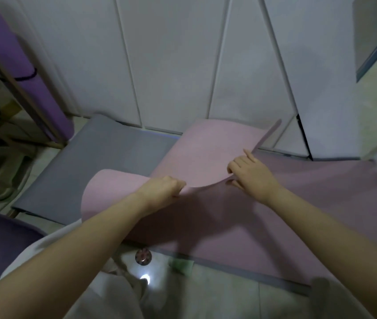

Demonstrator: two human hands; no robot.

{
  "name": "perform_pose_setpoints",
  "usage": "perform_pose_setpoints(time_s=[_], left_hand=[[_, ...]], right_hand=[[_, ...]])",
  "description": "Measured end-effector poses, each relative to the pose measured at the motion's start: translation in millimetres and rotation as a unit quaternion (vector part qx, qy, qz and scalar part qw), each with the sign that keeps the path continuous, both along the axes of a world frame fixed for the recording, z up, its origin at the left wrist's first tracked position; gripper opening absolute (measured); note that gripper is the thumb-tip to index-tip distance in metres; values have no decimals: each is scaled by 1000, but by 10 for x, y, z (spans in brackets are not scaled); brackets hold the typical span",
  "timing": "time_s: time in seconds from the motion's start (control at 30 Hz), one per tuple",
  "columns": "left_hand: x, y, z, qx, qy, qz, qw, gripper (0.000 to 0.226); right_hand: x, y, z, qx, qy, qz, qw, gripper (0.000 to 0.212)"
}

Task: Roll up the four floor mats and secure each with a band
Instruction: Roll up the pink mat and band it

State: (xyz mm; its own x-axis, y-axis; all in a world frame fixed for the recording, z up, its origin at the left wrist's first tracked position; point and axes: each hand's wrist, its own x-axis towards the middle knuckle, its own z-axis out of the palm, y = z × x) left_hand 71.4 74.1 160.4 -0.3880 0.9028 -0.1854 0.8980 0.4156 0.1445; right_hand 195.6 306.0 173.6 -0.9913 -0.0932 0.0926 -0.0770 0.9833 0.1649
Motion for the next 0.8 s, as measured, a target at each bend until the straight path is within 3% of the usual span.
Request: perform_pose_setpoints(time_s=[0.17,0.3,0.47,0.53,0.67,0.73,0.8], left_hand=[[-76,-219,106,-67,46,98,992,46],[111,-227,-15,-126,113,126,978,64],[547,-93,-238,-96,-8,99,990,99],[627,-32,-297,-64,-19,104,992,92],[604,49,-246,-10,-40,93,995,53],[577,70,-176,-5,-9,70,997,33],[547,71,-100,-3,48,38,998,14]], right_hand=[[47,-172,85,-71,-122,-89,986,44],[122,-491,-1,-73,-147,-111,980,48],[223,-626,-94,-71,-181,-135,972,47],[283,-653,-94,-86,-176,-132,972,48],[462,-623,-80,-99,-147,-115,977,52],[525,-596,-43,-108,-97,-72,987,54],[567,-540,-89,-55,-17,-28,998,52]])
